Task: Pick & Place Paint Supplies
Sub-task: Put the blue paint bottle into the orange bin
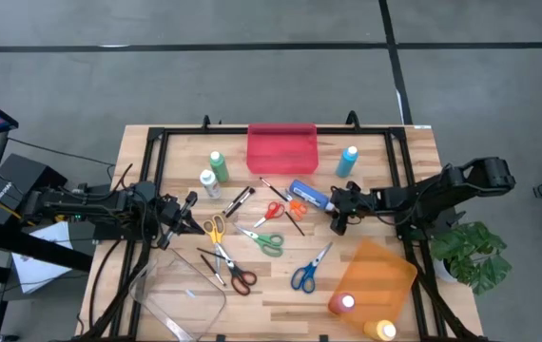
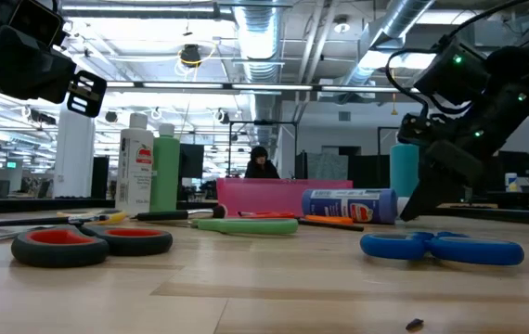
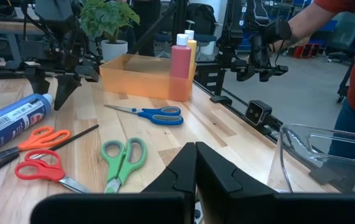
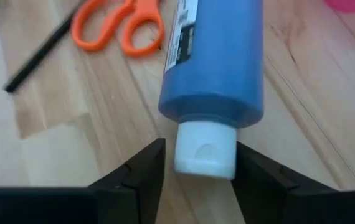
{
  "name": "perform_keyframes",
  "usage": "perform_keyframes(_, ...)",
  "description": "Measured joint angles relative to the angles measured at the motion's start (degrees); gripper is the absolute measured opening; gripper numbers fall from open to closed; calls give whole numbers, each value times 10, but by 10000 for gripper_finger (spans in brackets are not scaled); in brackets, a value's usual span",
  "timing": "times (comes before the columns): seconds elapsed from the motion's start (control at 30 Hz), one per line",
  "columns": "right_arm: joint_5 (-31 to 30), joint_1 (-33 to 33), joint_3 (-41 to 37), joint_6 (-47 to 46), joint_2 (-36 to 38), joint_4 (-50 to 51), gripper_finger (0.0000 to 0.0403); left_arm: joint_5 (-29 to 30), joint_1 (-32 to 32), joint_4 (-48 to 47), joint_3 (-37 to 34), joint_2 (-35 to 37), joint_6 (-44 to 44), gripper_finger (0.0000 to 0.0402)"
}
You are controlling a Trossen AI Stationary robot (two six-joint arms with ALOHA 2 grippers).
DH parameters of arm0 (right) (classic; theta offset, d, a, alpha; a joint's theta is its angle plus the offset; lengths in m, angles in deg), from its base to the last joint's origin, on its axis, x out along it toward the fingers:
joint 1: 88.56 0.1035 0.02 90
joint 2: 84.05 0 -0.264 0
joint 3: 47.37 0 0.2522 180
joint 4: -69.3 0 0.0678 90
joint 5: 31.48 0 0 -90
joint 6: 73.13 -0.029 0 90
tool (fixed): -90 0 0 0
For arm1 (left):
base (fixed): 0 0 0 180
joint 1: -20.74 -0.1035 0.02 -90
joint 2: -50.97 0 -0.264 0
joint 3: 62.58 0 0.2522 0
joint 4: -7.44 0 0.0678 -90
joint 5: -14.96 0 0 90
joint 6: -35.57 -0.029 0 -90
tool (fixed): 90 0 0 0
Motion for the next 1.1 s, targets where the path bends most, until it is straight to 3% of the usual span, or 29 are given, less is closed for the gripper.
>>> perform_keyframes(0.2,3,0,0,15,35,3,115,0,0,0,0,0,0,0)
perform_keyframes(0.53,15,10,14,-15,80,78,114,0,0,0,0,0,0,0)
perform_keyframes(0.83,22,42,161,-21,176,354,114,0,0,0,0,0,0,0)
perform_keyframes(1.1,32,42,336,-21,196,609,114,0,0,0,0,0,0,0)
